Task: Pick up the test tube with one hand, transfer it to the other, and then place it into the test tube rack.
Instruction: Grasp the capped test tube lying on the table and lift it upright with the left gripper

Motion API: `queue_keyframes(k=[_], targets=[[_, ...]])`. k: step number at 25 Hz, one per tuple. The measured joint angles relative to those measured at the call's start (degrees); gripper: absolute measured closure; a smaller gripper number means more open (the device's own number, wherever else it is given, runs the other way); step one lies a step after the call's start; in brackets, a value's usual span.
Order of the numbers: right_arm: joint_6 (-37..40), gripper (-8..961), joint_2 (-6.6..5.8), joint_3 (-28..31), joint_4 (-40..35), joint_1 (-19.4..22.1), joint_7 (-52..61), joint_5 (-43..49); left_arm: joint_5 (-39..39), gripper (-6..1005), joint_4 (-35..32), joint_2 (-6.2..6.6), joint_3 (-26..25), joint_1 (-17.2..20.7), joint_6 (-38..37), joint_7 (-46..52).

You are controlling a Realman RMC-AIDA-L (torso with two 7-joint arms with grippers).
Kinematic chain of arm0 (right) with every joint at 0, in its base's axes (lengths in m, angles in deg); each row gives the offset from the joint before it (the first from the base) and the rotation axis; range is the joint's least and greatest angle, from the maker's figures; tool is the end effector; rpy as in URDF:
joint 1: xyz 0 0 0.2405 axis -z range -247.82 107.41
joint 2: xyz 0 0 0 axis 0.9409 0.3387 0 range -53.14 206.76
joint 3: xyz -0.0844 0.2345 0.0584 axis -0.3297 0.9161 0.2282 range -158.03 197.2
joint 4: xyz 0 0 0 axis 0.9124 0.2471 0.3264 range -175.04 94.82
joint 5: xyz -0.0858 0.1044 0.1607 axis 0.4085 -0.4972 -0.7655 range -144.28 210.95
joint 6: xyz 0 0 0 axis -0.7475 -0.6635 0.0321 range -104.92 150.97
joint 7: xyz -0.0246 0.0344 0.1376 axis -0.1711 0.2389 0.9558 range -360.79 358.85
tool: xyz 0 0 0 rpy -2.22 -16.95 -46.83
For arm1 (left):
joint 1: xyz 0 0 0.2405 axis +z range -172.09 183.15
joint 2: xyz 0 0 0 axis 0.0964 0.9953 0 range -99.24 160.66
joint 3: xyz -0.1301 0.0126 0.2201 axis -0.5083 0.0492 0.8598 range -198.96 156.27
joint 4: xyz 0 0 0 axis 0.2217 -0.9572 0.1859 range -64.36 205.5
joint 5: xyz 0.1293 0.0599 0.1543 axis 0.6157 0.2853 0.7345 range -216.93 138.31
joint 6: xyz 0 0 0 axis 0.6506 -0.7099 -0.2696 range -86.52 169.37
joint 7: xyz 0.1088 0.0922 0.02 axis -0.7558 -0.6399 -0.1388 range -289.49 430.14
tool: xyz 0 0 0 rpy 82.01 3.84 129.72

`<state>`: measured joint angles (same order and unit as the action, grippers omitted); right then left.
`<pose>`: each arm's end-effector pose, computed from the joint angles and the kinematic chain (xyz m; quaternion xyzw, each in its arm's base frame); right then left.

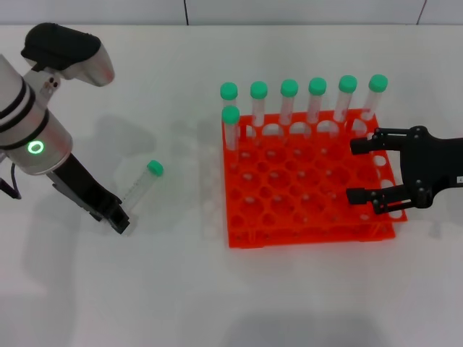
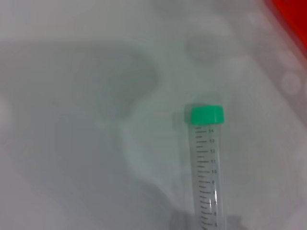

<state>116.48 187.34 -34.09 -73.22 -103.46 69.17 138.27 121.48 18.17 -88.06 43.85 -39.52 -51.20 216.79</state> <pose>0.2493 0.3379 0.0236 -0.9703 0.0836 0.2146 0.0736 -0.2343 0.3634 -0.0031 -0.8446 -0.4507 0.2637 0.1186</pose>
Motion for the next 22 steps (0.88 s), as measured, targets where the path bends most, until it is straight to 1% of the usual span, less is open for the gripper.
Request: queue_keyframes(k=[3, 11, 19, 22], targets=[[-0.2, 83, 0.10, -0.1, 0.0, 0.0, 0.0, 0.1, 0.1, 429, 0.1, 0.12, 1.5, -0.3, 0.0, 1.2], [-0.3, 83, 0.24, 0.0, -0.2, 0.0, 0.0, 0.2, 0.4, 549, 2.1, 0.22, 1.6, -1.4, 0.7, 1.9], [-0.7, 84, 0.25, 0.1, 0.0, 0.2, -0.2, 0.3, 1.5, 587, 2.3, 0.00, 1.6, -1.4, 2.0, 2.7], [-0.7, 84, 0.26, 0.0, 0.0, 0.2, -0.2, 0.3, 1.6, 629, 3.2, -0.02, 1.6, -1.6, 3.3, 3.0]])
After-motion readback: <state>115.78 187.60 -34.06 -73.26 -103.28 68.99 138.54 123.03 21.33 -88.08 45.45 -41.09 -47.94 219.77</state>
